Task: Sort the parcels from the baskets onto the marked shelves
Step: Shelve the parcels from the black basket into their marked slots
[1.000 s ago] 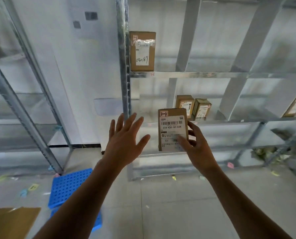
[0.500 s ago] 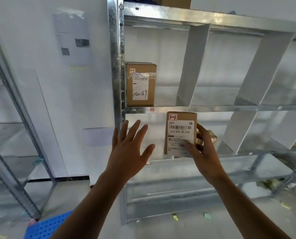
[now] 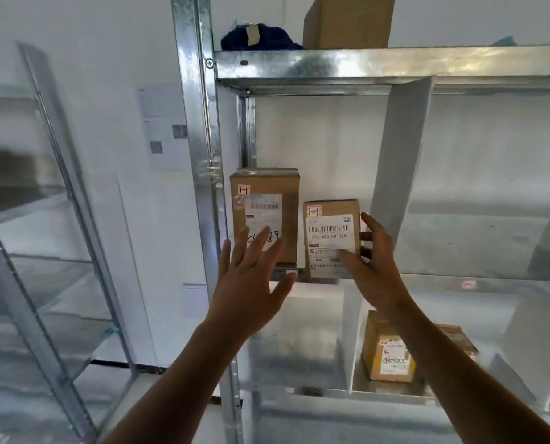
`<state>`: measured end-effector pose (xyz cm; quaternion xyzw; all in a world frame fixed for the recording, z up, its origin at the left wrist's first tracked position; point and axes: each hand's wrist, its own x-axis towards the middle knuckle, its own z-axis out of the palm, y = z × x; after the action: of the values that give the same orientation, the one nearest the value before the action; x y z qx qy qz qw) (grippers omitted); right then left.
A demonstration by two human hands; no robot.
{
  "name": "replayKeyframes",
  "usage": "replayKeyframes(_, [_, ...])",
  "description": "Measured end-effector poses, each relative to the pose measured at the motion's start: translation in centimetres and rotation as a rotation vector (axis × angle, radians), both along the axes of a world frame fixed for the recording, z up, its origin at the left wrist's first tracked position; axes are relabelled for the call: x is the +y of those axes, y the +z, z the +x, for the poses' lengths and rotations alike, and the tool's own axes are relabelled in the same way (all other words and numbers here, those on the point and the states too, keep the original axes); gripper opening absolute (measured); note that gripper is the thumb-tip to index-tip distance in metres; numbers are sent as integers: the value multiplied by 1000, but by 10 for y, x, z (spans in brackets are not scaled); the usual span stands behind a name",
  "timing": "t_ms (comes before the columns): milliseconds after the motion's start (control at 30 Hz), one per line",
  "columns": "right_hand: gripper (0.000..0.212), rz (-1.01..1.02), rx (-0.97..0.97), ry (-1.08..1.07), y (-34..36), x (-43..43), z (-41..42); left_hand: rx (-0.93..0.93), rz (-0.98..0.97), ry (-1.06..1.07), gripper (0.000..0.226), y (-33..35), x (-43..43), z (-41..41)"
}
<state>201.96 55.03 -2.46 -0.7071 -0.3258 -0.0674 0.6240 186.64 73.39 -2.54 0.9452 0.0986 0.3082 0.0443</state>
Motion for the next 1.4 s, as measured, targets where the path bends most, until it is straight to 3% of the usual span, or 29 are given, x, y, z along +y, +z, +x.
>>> replayKeyframes(233, [78,-91,74,-43,-13,32,78,-29,41,52,79,19,5,36])
replayKeyframes(333, [80,-148,54,-42,-19,38,87,-88,107,44,75,30,13,45])
replayKeyframes(500, [81,-79,134,67,-13,39,82,-145,136,-34,67,49,28,58])
replayKeyframes(700, [78,-177,-235,-135,17,41,67,-129,186,-46,70,67,40,72])
replayKeyframes(833, [68,-548,-526,-208,38,49,65,-200,182,-12,67,78,45,81])
replayKeyframes(933, [61,-719,-621,-222,38,49,64,-181,192,7,68,75,51,84])
replayKeyframes(1200, [64,-552,-600,-287,47,44,42,-164,145,-40,76,69,58,79])
replayKeyframes(1333, [65,-368,-621,-161,39,40,12,-273,110,2,73,57,54,41])
replayKeyframes(1400, [65,-378,-686,-74,27,42,0,-287,82,72,71,42,50,16])
